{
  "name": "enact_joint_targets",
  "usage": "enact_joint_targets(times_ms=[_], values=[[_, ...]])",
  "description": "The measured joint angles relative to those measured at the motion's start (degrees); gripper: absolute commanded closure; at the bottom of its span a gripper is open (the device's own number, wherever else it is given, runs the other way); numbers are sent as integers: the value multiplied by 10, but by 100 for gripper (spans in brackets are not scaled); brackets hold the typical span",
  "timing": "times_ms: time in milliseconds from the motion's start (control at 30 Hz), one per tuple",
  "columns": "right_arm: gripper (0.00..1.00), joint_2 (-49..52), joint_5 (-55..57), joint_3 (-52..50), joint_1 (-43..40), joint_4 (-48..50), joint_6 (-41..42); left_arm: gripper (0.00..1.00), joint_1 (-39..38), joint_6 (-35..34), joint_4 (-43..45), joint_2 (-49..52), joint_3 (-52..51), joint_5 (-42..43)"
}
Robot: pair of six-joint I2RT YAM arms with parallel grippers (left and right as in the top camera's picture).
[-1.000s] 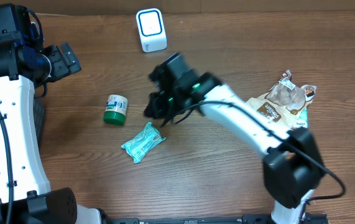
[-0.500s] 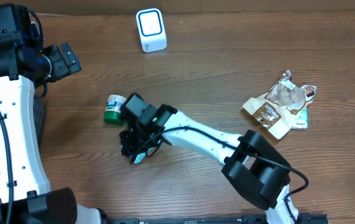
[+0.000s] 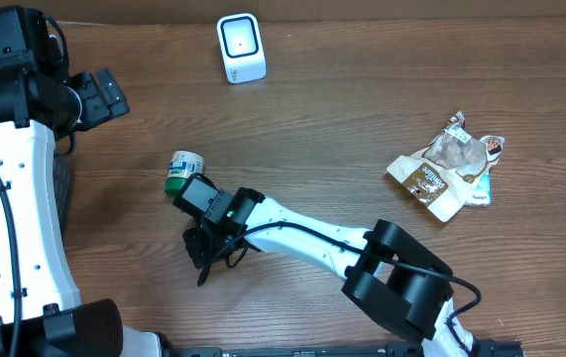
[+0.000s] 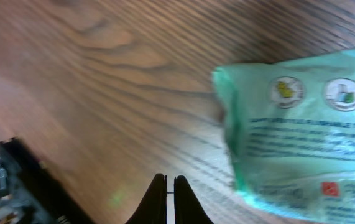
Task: Scan the item barcode
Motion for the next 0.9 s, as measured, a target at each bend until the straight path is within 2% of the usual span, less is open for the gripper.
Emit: enact_joint_targets(times_ms=[367,633,900], values=[[96,11,14,0,-36,-88,9,0,0,0,0,0,0,0],[96,11,15,0,-116,-183,14,1,0,0,0,0,0,0],[96,11,15,0,-223,-221,-42,1,0,0,0,0,0,0]])
